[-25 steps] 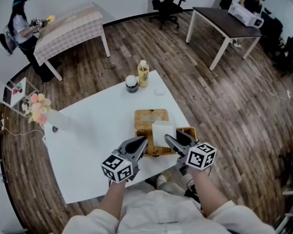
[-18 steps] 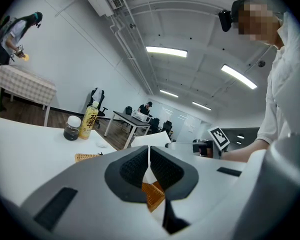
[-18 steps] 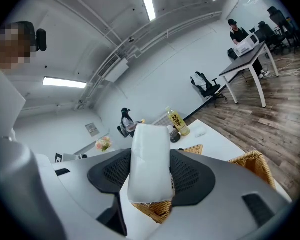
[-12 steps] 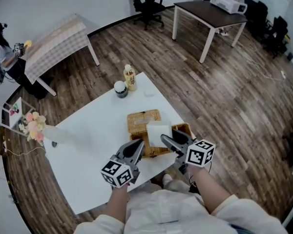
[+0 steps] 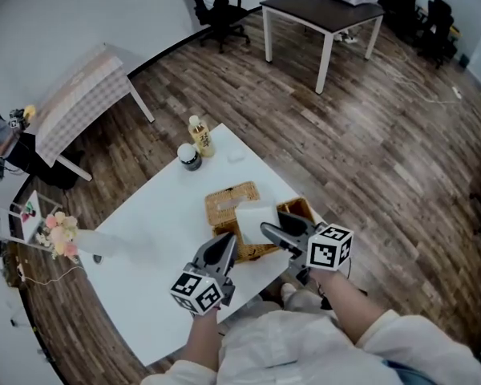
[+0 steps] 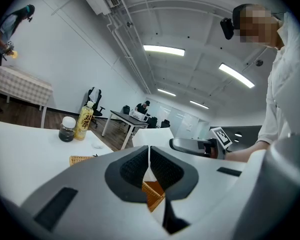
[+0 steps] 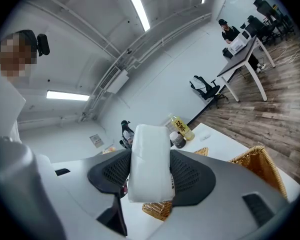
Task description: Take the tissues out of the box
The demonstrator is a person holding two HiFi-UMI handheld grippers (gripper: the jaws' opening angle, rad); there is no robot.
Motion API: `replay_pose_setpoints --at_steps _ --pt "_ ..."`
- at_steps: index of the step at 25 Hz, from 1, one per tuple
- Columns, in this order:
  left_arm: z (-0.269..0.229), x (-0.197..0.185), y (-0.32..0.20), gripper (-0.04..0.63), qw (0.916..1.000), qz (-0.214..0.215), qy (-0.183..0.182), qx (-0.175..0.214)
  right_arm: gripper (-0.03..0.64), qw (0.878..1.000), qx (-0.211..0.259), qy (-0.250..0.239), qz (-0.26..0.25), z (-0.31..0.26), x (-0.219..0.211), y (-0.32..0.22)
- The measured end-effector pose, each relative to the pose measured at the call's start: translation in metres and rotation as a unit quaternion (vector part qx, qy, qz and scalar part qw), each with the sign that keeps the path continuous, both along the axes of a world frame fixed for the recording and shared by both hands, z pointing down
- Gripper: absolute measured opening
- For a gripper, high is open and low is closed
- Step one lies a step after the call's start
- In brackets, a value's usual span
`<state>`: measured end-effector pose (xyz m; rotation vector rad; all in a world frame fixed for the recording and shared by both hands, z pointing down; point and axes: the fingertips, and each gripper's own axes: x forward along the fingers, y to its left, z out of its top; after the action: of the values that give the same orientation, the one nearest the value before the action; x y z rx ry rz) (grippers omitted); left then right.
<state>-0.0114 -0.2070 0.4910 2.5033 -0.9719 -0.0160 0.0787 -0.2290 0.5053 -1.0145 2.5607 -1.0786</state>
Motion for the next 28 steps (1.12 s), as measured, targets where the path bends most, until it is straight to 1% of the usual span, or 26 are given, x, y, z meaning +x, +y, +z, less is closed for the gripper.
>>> replay_pose_setpoints --at_steps 8,28 --pt "-0.0014 -0.0001 0.0002 0.003 1.0 0.002 -0.001 0.001 0.258 1.0 0.004 -0.026 0.0 -0.0053 0.0005 0.0013" --pt "0.0003 -0.0019 -0.0037 0.003 0.9999 0.015 -0.007 0.0 0.258 1.0 0.001 -0.028 0.006 -0.0046 0.0007 -0.0026"
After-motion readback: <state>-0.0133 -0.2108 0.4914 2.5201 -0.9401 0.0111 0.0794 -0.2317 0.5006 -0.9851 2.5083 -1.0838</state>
